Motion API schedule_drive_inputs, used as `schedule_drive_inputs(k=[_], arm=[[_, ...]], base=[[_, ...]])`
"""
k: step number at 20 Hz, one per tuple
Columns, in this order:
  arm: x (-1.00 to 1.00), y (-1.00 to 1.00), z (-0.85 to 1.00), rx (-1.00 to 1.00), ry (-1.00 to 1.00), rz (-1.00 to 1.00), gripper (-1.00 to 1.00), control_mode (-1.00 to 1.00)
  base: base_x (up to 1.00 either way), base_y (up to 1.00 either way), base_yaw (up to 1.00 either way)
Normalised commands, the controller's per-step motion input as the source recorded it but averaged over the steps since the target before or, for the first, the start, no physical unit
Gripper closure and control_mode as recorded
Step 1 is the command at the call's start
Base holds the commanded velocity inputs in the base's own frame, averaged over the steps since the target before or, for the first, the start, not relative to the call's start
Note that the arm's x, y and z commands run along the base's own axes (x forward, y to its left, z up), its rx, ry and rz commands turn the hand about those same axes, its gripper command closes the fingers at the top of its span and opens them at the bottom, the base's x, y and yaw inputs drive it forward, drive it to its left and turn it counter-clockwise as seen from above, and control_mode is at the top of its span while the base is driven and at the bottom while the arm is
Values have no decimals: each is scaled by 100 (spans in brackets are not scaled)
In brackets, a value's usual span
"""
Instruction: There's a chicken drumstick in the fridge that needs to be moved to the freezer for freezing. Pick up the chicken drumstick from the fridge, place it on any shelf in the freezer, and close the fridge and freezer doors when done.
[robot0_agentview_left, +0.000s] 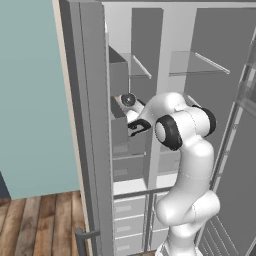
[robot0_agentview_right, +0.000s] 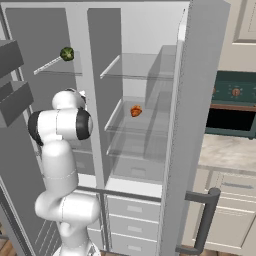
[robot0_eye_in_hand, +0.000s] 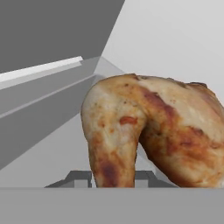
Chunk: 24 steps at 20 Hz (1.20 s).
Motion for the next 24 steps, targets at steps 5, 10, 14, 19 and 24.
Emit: schedule_drive_inputs(k=[5,10,14,19,24], arm=[[0,0,-18,0,3,0,100,-100],[0,1,-20,0,4,0,-100,-100],[0,3,-6,0,0,0,-100,-100],[0,2,0,0,0,0,-100,-100],[0,2,0,0,0,0,-100,-100]], base=[[0,0,0],[0,0,0],[0,0,0],[0,0,0],[0,0,0]])
